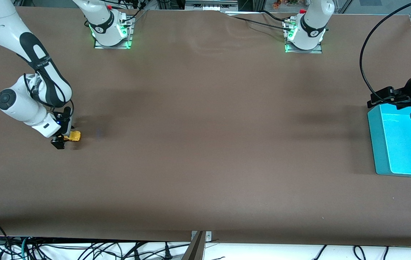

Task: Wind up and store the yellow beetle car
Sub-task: 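Drag the car backward along the table with the right gripper, then open the right gripper, releasing the car to roll toward the bin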

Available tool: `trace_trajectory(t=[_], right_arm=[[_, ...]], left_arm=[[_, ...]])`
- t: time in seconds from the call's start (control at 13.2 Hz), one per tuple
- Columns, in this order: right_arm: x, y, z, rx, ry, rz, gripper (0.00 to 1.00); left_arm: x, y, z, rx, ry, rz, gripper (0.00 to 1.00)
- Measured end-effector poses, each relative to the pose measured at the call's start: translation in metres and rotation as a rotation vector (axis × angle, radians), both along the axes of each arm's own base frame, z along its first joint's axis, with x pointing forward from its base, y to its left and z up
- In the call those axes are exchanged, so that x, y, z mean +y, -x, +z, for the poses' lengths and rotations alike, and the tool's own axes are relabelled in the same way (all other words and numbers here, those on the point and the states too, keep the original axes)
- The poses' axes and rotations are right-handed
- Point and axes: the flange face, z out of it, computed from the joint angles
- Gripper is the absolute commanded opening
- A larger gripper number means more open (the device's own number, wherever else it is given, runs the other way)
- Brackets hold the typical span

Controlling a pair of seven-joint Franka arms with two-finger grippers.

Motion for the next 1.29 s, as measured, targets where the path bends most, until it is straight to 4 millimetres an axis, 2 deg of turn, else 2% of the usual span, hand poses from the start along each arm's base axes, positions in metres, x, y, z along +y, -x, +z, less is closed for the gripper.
trace_trajectory(t=[0.23,0.83,1.29], right_arm=[[0.009,-0.007,0.004,0.016,-0.013,0.017,1.00],[0.018,-0.020,0.018,0.007,-0.020,0.035,1.00],[0.033,-0.029,0.040,-0.026,-0.024,0.061,1.00]], left_arm=[[0.000,0.000,0.000,0.000,0.000,0.000,1.00],[0.000,0.000,0.000,0.000,0.000,0.000,1.00],[0.000,0.000,0.000,0.000,0.000,0.000,1.00]])
